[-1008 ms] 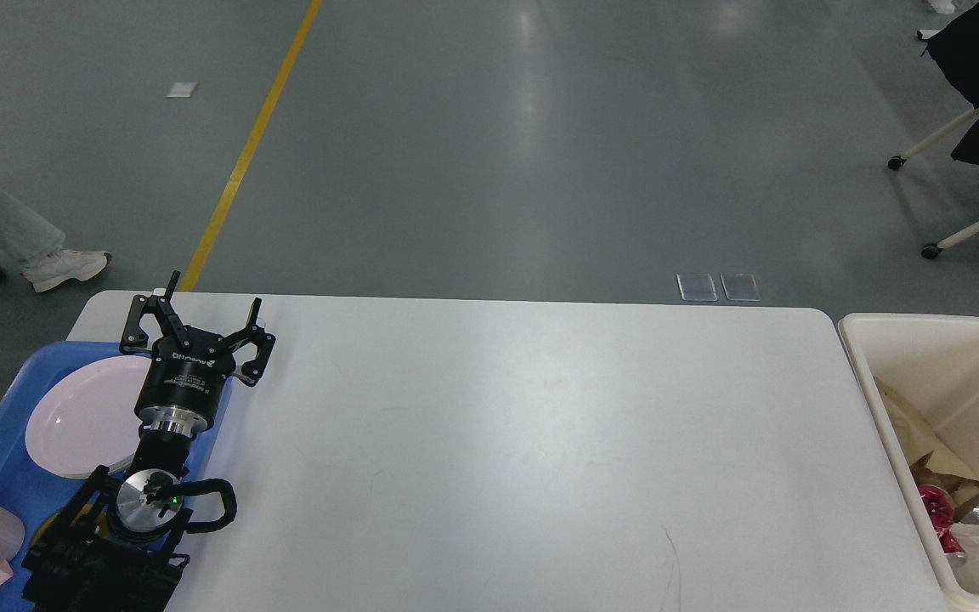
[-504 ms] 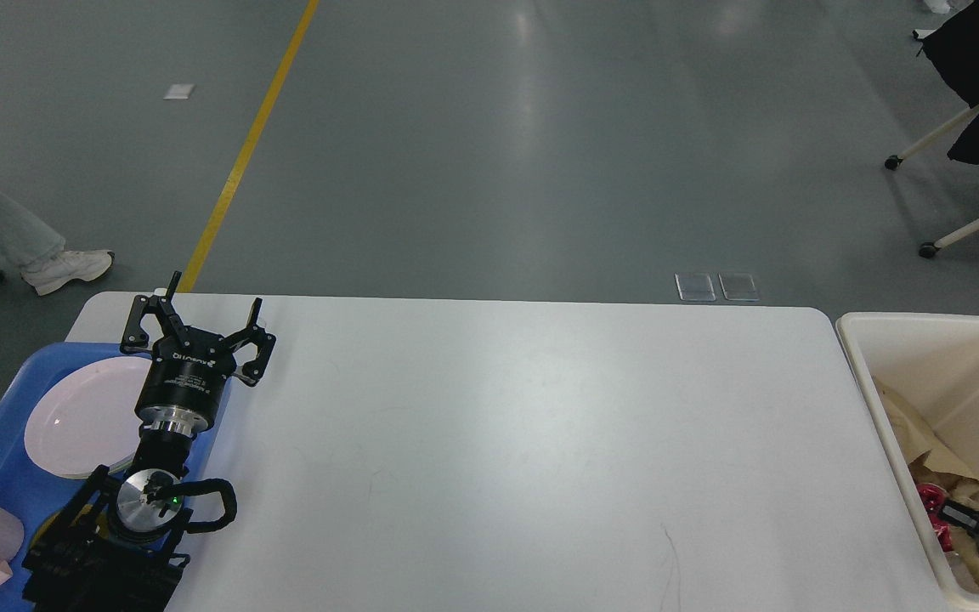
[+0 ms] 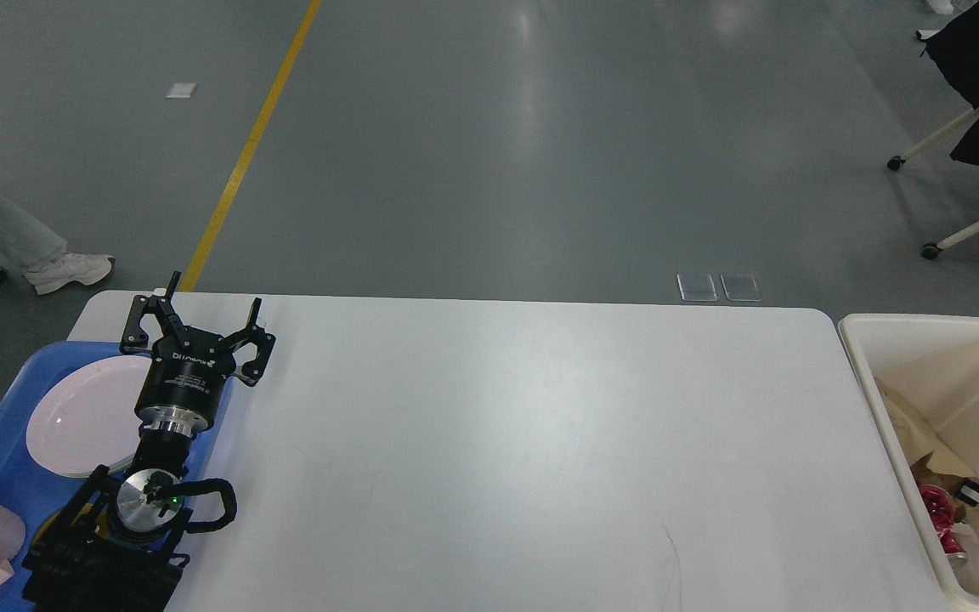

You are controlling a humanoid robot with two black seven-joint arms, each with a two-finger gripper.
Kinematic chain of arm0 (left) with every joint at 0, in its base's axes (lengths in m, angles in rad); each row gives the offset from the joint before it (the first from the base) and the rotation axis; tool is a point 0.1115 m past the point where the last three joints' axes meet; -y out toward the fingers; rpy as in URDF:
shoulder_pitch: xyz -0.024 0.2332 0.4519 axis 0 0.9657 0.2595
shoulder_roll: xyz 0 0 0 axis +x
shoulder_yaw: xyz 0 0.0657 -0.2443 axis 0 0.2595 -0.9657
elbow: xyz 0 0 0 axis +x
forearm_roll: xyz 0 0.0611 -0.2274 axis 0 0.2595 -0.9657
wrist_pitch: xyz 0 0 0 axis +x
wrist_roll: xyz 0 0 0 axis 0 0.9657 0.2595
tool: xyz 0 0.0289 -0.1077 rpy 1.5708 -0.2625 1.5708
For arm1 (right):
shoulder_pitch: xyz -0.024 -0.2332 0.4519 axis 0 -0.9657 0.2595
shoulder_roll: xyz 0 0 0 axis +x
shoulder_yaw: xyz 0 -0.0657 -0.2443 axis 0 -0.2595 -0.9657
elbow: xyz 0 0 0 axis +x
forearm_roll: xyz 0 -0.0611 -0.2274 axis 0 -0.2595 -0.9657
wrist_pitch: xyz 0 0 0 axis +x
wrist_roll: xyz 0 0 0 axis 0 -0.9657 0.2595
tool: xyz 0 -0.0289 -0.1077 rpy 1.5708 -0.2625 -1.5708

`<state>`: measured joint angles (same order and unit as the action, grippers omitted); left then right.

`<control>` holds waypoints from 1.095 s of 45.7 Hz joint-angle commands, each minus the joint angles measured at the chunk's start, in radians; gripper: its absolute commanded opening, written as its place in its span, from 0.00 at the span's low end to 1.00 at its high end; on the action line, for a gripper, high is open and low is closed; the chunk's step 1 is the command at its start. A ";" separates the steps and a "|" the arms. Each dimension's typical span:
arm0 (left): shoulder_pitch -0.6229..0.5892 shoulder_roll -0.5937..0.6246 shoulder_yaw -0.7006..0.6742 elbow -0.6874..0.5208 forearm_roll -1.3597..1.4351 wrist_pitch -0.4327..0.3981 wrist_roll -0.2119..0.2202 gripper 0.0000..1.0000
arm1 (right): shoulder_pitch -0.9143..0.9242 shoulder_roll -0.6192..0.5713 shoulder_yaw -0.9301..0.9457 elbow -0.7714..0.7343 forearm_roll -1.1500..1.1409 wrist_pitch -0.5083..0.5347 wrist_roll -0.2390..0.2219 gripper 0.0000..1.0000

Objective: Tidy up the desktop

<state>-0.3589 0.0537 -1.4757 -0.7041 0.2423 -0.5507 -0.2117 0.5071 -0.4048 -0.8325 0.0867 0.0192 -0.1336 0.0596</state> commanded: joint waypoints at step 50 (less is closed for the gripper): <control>0.000 0.000 0.000 0.000 0.000 0.000 -0.002 0.96 | -0.081 -0.115 1.941 0.505 -0.215 0.153 0.244 1.00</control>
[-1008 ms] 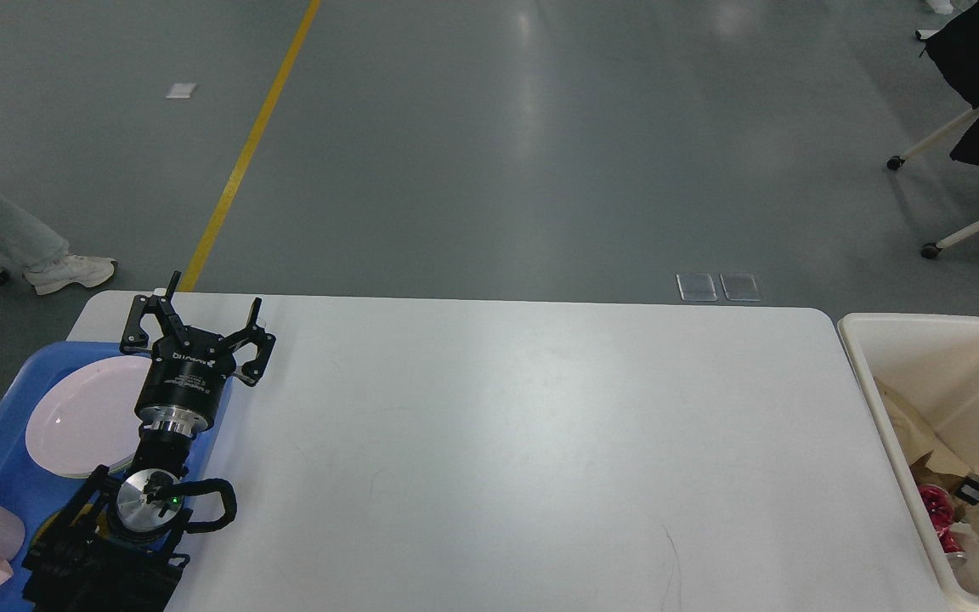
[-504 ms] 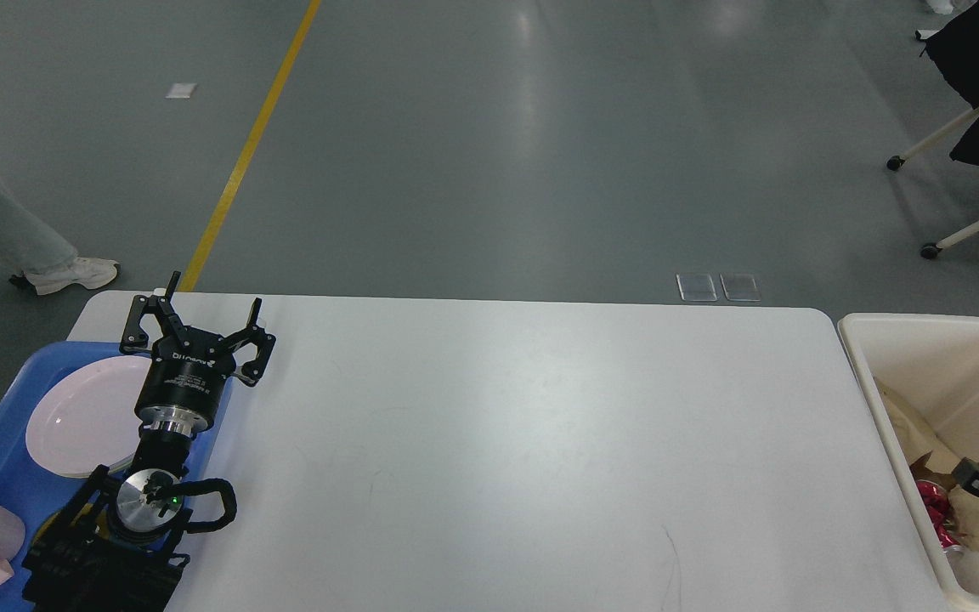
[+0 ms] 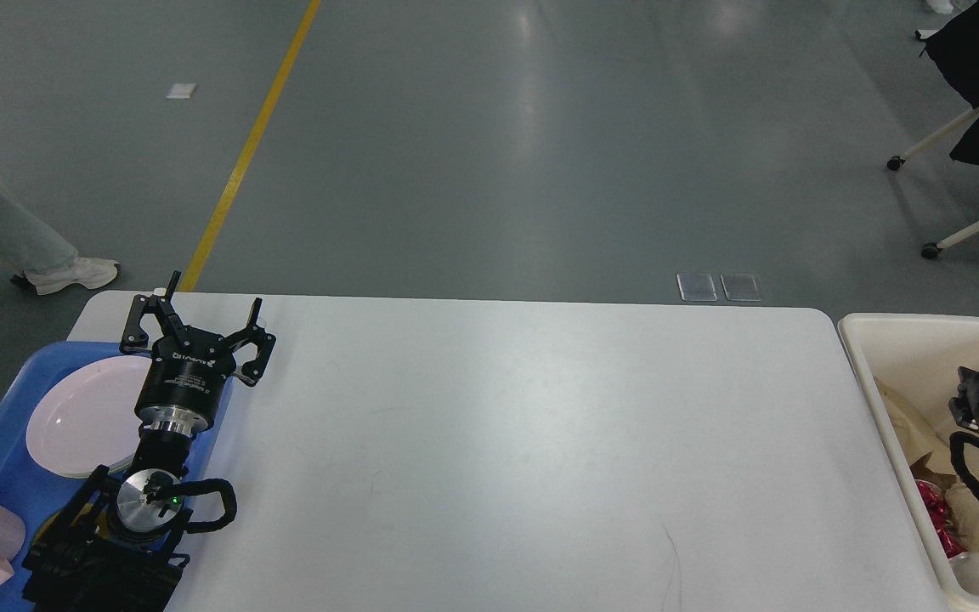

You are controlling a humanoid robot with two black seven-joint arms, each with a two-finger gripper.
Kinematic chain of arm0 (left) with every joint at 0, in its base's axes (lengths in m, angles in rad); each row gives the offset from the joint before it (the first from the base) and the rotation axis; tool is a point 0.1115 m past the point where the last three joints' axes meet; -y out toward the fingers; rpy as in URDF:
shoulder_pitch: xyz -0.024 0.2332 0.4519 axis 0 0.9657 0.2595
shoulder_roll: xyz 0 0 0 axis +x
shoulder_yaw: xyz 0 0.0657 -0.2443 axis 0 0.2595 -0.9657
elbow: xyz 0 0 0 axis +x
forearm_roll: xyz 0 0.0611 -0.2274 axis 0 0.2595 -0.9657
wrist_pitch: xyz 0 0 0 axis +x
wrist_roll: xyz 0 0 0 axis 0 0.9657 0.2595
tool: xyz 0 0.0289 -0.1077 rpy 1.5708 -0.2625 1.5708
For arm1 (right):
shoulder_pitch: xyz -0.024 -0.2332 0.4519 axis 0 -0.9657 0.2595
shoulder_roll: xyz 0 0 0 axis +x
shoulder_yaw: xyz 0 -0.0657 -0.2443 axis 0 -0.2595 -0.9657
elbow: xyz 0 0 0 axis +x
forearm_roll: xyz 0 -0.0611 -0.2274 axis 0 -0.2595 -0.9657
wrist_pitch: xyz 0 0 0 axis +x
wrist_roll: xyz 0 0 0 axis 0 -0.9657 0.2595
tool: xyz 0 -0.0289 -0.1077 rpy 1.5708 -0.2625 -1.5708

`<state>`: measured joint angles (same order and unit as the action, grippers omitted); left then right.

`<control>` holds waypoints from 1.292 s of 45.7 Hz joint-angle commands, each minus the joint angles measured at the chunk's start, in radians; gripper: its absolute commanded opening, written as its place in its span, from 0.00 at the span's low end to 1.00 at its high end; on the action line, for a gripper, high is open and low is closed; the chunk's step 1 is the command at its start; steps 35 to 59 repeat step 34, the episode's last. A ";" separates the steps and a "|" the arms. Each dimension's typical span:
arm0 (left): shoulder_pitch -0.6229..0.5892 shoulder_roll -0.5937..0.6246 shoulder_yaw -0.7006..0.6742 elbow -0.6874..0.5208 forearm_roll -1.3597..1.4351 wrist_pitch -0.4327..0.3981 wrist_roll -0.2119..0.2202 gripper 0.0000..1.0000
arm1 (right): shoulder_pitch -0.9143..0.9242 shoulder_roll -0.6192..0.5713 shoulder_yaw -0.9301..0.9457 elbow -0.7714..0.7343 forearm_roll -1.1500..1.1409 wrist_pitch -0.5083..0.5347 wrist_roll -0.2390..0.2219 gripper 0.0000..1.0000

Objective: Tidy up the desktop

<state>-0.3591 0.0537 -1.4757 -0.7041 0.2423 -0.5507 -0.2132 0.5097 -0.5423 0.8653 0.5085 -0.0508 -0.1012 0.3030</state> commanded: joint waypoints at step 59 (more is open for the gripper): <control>0.000 0.000 0.000 0.000 0.000 0.000 0.000 0.96 | -0.272 0.343 0.712 0.248 -0.524 0.376 -0.004 1.00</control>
